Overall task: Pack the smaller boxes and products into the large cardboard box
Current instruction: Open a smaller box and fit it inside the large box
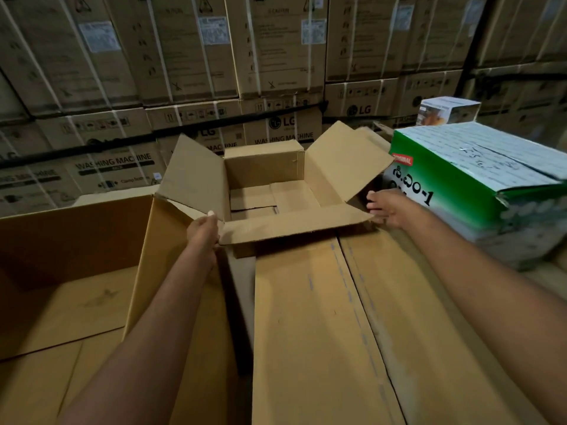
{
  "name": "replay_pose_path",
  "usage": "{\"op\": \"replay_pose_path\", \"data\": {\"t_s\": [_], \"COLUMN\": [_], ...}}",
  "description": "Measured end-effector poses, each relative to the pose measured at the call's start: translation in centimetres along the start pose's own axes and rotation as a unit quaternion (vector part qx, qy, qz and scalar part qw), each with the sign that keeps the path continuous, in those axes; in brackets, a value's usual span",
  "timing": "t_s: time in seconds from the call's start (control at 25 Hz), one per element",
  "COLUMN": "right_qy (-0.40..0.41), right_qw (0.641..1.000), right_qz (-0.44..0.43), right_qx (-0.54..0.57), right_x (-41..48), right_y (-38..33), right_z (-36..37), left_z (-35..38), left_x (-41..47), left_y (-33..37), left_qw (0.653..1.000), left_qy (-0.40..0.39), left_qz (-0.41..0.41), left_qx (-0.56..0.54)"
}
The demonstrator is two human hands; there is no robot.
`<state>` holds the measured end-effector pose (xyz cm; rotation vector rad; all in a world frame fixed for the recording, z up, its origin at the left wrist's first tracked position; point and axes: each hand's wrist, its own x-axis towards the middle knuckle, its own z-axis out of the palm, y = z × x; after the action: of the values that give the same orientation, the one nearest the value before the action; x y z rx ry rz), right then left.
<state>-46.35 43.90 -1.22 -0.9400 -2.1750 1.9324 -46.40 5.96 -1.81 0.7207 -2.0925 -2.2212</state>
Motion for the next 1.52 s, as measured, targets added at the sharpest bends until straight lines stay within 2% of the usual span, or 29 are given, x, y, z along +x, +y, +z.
{"op": "replay_pose_path", "data": {"t_s": [0.08, 0.16, 0.28, 0.4, 0.52, 0.64, 0.8, 0.92, 1.04, 1.24, 1.52], "right_qy": [0.07, 0.127, 0.15, 0.151, 0.172, 0.178, 0.135, 0.166, 0.203, 0.247, 0.217], "right_qw": [0.994, 0.968, 0.935, 0.94, 0.929, 0.917, 0.947, 0.931, 0.915, 0.914, 0.937], "right_qz": [-0.049, -0.074, -0.03, 0.016, 0.037, 0.052, 0.049, 0.005, -0.038, -0.114, -0.178], "right_qx": [-0.068, -0.205, -0.319, -0.306, -0.325, -0.354, -0.289, -0.326, -0.347, -0.299, -0.209], "right_x": [-3.3, -6.7, -11.8, -16.5, -20.9, -25.7, -32.4, -38.4, -43.4, -47.4, -52.3], "right_y": [1.3, 3.4, 8.2, 13.1, 16.2, 17.8, 20.3, 22.0, 20.5, 14.3, 7.0], "right_z": [-1.3, -3.0, -5.9, -8.6, -10.3, -11.8, -14.6, -16.7, -19.4, -22.0, -16.5], "left_z": [-0.3, -0.5, -1.3, -2.7, -4.2, -6.7, -10.6, -12.3, -13.7, -15.9, -22.9], "left_x": [-3.9, -7.4, -13.4, -17.8, -19.9, -23.2, -28.4, -32.4, -36.0, -41.1, -41.9], "left_y": [-1.6, -3.6, -7.0, -10.8, -13.6, -15.4, -17.1, -18.0, -16.2, -7.7, 2.6], "left_qw": [0.999, 0.997, 0.992, 0.976, 0.968, 0.972, 0.963, 0.955, 0.946, 0.935, 0.932], "left_qy": [0.029, 0.028, -0.065, -0.165, -0.172, -0.173, -0.253, -0.262, -0.265, -0.263, -0.235], "left_qz": [-0.011, -0.054, -0.108, -0.09, -0.024, -0.008, -0.003, 0.059, 0.11, 0.188, 0.23], "left_qx": [-0.031, -0.055, 0.0, 0.112, 0.18, 0.157, 0.095, 0.124, 0.149, 0.147, 0.152]}}
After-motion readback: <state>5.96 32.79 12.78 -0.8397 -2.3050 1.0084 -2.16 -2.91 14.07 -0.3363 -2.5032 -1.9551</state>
